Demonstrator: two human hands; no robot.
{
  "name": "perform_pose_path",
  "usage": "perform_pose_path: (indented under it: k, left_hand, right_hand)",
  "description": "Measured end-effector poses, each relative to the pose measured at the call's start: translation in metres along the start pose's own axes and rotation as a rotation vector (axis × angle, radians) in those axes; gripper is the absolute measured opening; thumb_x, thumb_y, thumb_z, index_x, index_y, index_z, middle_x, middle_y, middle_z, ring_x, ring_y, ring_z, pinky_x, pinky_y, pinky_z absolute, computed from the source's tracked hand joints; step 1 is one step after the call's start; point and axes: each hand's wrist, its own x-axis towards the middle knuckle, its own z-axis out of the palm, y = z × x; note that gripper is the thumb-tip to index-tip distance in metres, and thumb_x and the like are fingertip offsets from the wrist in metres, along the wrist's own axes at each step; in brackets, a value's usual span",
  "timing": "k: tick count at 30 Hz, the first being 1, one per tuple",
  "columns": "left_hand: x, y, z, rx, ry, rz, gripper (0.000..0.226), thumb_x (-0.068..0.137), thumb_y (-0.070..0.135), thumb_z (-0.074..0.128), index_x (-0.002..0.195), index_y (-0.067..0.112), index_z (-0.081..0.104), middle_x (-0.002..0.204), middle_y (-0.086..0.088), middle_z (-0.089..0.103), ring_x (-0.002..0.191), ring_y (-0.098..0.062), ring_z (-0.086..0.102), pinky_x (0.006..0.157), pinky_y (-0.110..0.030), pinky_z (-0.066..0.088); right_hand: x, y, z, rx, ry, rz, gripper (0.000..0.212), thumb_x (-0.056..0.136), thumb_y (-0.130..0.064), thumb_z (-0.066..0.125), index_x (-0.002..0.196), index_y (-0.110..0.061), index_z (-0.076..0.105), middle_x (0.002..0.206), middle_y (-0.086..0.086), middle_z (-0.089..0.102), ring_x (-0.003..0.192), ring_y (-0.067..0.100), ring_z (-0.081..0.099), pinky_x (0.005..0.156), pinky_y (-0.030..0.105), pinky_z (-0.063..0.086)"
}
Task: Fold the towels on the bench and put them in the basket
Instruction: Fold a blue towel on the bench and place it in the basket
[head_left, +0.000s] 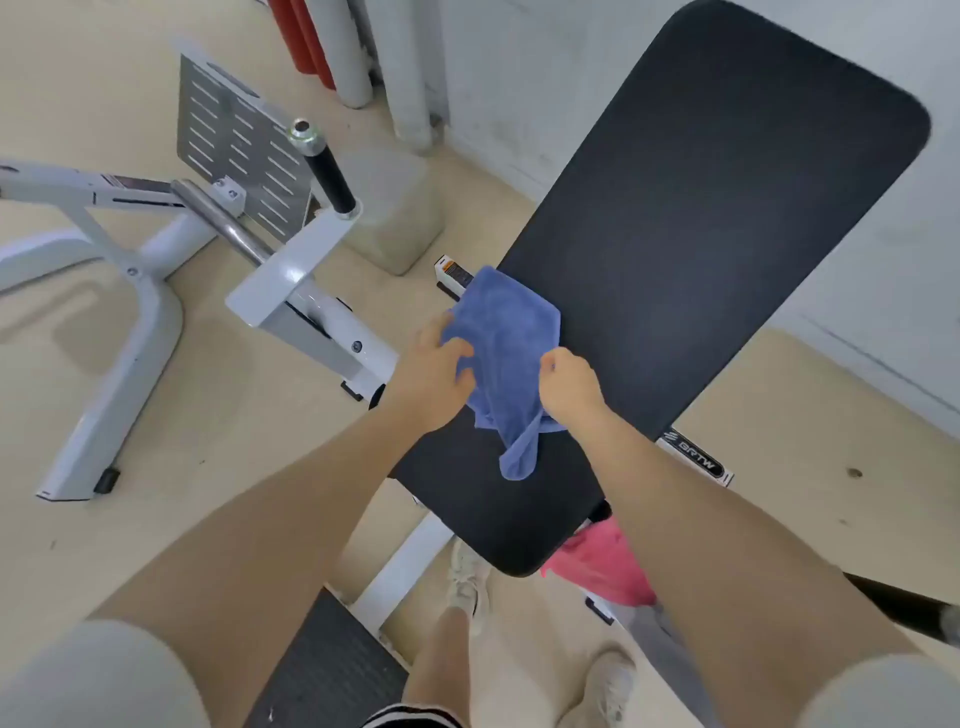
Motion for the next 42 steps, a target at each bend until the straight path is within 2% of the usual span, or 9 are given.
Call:
perform_pose_path:
  k: [3, 8, 12, 19, 23, 27, 31, 35, 42]
  left_hand:
    - [0.021, -0.030, 0.002, 0.035, -0.046, -0.018, 0.032, 0.095, 0.013, 0.044, 0.126, 0.007, 0.052, 0.155, -0.006, 0.015, 0.142, -0.023, 0.016, 0.108, -0.027, 0.023]
    - [0.038, -0.055, 0.011, 0.049, -0.111, 0.020, 0.032, 0.094, 0.012, 0.045, 0.125, 0.008, 0.053, 0.154, -0.007, 0.018, 0.140, -0.025, 0.020, 0.108, -0.032, 0.028]
    - [0.043, -0.050, 0.011, 0.041, -0.183, 0.060, 0.030, 0.094, 0.012, 0.045, 0.122, 0.008, 0.055, 0.150, -0.007, 0.027, 0.137, -0.024, 0.029, 0.106, -0.036, 0.035]
    - [0.028, 0.038, -0.020, -0.140, -0.242, 0.217, 0.060, 0.093, 0.015, 0.051, 0.146, 0.016, 0.023, 0.147, -0.004, 0.035, 0.129, -0.021, 0.040, 0.102, -0.026, 0.032]
    - [0.001, 0.107, -0.031, -0.141, -0.436, 0.426, 0.041, 0.087, 0.017, 0.063, 0.126, 0.021, 0.051, 0.122, 0.010, 0.056, 0.110, -0.004, 0.052, 0.089, -0.016, 0.038]
    - [-0.039, 0.182, -0.022, -0.103, -0.534, 0.532, 0.020, 0.083, 0.028, 0.063, 0.068, 0.022, 0.052, 0.065, 0.010, 0.051, 0.056, 0.001, 0.044, 0.060, -0.023, 0.037]
    - [-0.111, 0.260, 0.010, -0.182, -0.674, 0.624, 0.022, 0.084, 0.025, 0.061, 0.085, 0.003, 0.058, 0.079, -0.011, 0.058, 0.071, -0.007, 0.053, 0.069, -0.027, 0.044]
    - [-0.200, 0.329, 0.059, -0.324, -0.845, 0.687, 0.007, 0.079, 0.024, 0.064, 0.075, 0.029, 0.064, 0.075, 0.016, 0.061, 0.075, 0.000, 0.058, 0.071, -0.018, 0.048]
    - [-0.322, 0.430, 0.159, -0.306, -1.185, 0.741, 0.011, 0.069, 0.020, 0.066, 0.073, 0.030, 0.064, 0.077, 0.010, 0.064, 0.073, -0.006, 0.060, 0.065, -0.015, 0.047]
  right_hand:
    - [0.024, -0.008, 0.020, 0.131, 0.101, 0.169, 0.030, 0.097, -0.013, 0.039, 0.127, -0.008, 0.041, 0.130, 0.014, 0.045, 0.113, 0.032, 0.050, 0.082, 0.039, 0.043]
    - [0.040, -0.005, 0.039, 0.335, 0.228, 0.327, 0.039, 0.092, -0.014, 0.051, 0.126, -0.008, 0.035, 0.110, 0.015, 0.058, 0.094, 0.030, 0.058, 0.078, 0.042, 0.051]
    - [0.023, -0.007, 0.030, 0.474, 0.155, 0.163, 0.007, 0.092, -0.010, 0.046, 0.096, -0.007, 0.051, 0.077, 0.001, 0.051, 0.075, 0.020, 0.048, 0.060, 0.026, 0.040]
    - [-0.062, -0.013, -0.043, 0.712, 0.017, -0.027, 0.041, 0.087, 0.002, 0.041, 0.113, -0.022, 0.060, 0.109, 0.010, 0.062, 0.092, 0.020, 0.053, 0.083, 0.038, 0.046]
    - [-0.134, 0.006, -0.103, 0.887, 0.022, -0.138, 0.035, 0.078, 0.000, 0.045, 0.098, -0.020, 0.067, 0.103, 0.004, 0.064, 0.096, 0.020, 0.058, 0.088, 0.037, 0.047]
    - [-0.211, 0.060, -0.147, 1.000, -0.013, -0.249, 0.047, 0.058, -0.006, 0.042, 0.097, -0.007, 0.068, 0.094, 0.009, 0.068, 0.089, 0.022, 0.061, 0.080, 0.032, 0.051]
    - [-0.293, 0.131, -0.172, 1.126, 0.091, -0.323, 0.036, 0.059, -0.003, 0.044, 0.080, -0.012, 0.071, 0.080, 0.000, 0.071, 0.074, 0.013, 0.065, 0.068, 0.022, 0.052]
    - [-0.385, 0.213, -0.185, 1.178, 0.236, -0.400, 0.024, 0.071, -0.007, 0.052, 0.067, -0.019, 0.072, 0.073, -0.003, 0.070, 0.069, 0.011, 0.065, 0.066, 0.022, 0.051]
    - [-0.545, 0.363, -0.193, 1.166, 0.360, -0.296, 0.021, 0.071, -0.007, 0.064, 0.085, -0.020, 0.072, 0.072, 0.007, 0.058, 0.070, 0.016, 0.060, 0.068, 0.023, 0.052]
